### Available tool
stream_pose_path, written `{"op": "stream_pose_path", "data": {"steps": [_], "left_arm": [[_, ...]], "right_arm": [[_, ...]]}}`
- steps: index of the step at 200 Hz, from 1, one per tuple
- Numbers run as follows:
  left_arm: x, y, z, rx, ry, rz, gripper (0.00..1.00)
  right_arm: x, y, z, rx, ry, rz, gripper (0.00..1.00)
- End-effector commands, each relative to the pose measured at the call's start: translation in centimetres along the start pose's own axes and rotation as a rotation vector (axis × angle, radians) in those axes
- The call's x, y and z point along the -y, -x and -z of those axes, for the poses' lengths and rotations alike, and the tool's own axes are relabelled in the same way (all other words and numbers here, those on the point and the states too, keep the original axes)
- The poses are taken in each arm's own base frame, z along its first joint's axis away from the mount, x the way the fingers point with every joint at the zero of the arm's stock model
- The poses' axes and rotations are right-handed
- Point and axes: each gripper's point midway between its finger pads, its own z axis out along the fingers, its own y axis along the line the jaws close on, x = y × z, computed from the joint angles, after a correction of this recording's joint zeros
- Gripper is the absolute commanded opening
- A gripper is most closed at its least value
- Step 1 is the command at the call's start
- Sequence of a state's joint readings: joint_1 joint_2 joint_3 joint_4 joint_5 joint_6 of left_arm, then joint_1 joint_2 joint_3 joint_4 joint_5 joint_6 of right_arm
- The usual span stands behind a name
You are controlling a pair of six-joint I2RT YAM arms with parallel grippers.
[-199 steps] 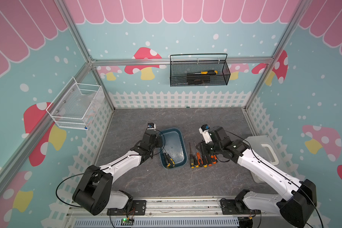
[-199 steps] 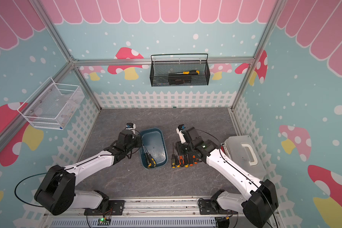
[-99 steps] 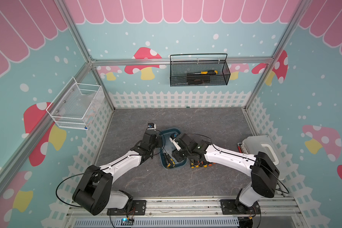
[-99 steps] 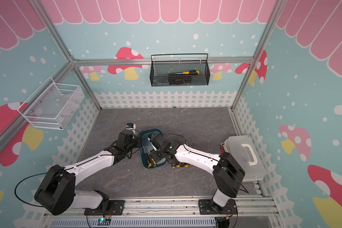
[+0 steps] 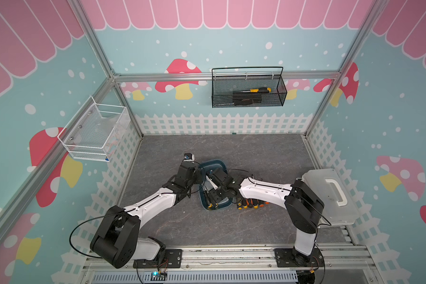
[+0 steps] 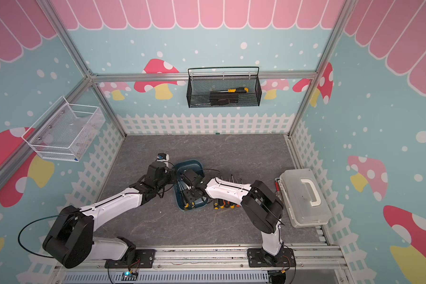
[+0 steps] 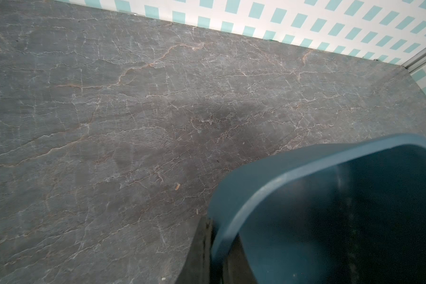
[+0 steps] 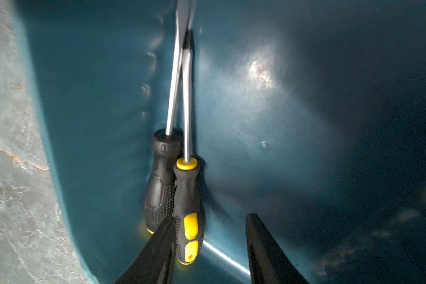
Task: Take out the screwdriver from the storage box
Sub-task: Pick up the screwdriver from the storage box.
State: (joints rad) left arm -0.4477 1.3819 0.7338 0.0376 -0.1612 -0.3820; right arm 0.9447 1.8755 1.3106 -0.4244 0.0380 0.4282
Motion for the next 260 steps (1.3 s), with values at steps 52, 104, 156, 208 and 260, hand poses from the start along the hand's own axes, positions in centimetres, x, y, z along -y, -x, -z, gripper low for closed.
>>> {"op": "stream_pose_path", "data": {"steps": [52,104,156,208,260], "left_arm": [[0.1,0.9,0.8,0.028,0.002,-0.007,0.00],[0.1,1.3,1.1,0.036,0.004,-0.010,0.00],[-0.1,1.2,1.1,0.033,0.006,-0.011,0.00],[-0.3,1.3,1.3,0.036,0.007,-0.008,0.00],[-0.4,1.2,1.0,0.032,0.001,-0.001,0.00]], "right_arm": [[-0.5,-0.8,-1.8,-0.065,-0.011,-0.016,0.49],[-0.1,-1.1,-3.1,-0.117,-0.043,-0.026,0.48],[0.5,-1.2,-4.4,-0.147,-0.066,-0.046,0.44],[4.0,-1.1,-3.8,-0.106,-0.115,-0.175,0.37],[5.8,-1.3,-2.6,-0.033,-0.135,-0.255,0.36]]}}
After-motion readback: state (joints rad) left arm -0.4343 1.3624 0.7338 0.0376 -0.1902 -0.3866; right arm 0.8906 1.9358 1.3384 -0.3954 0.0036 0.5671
